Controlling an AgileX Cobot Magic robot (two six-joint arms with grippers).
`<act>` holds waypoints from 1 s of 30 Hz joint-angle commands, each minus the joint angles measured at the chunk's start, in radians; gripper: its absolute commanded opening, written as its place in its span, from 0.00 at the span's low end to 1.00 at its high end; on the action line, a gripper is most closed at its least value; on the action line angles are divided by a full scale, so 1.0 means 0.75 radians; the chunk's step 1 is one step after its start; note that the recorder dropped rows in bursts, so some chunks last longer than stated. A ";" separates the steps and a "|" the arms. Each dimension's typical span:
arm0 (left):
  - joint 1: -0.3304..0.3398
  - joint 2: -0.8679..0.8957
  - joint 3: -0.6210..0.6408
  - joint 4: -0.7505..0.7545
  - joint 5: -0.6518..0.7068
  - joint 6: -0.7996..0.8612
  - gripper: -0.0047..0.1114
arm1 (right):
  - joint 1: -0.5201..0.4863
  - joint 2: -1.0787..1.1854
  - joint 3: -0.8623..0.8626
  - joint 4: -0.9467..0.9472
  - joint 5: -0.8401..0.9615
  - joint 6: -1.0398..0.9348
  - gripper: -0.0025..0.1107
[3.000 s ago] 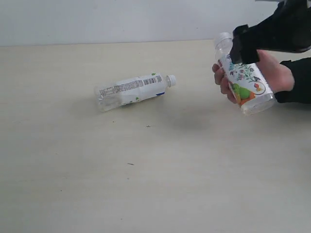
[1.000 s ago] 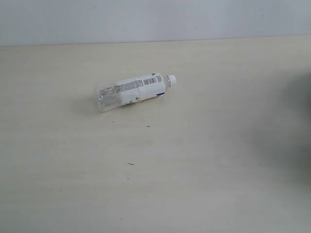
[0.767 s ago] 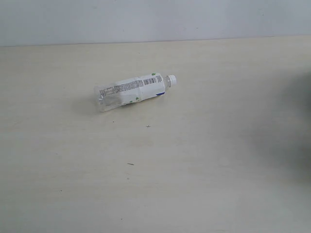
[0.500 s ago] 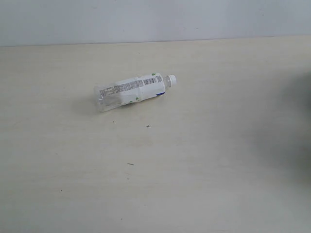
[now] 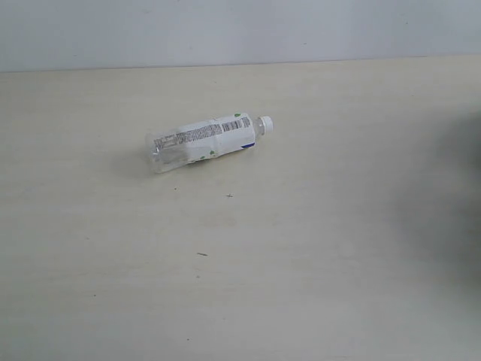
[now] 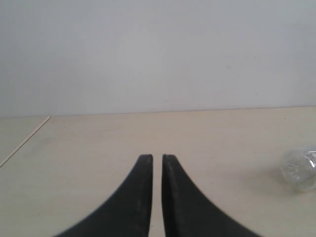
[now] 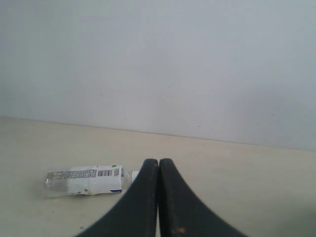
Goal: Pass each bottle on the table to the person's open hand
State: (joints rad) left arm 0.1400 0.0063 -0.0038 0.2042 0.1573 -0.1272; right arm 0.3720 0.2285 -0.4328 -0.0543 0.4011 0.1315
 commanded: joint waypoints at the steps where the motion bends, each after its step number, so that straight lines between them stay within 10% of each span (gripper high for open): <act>1: 0.003 -0.008 0.005 -0.004 -0.013 0.000 0.12 | -0.006 0.035 0.008 0.102 -0.035 -0.021 0.02; 5: 0.003 -0.008 0.005 -0.004 -0.013 0.000 0.12 | -0.006 0.351 -0.054 0.152 -0.026 -0.113 0.02; 11: 0.003 -0.008 0.005 -0.004 -0.013 0.000 0.12 | -0.006 1.049 -0.472 0.698 0.396 -0.914 0.09; 30: 0.003 -0.008 0.005 -0.004 -0.013 0.000 0.12 | 0.310 2.155 -1.334 0.211 0.645 -1.150 0.58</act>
State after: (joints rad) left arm 0.1400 0.0063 -0.0038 0.2042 0.1573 -0.1272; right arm 0.5955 1.8160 -1.4125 0.1337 0.9382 -0.7166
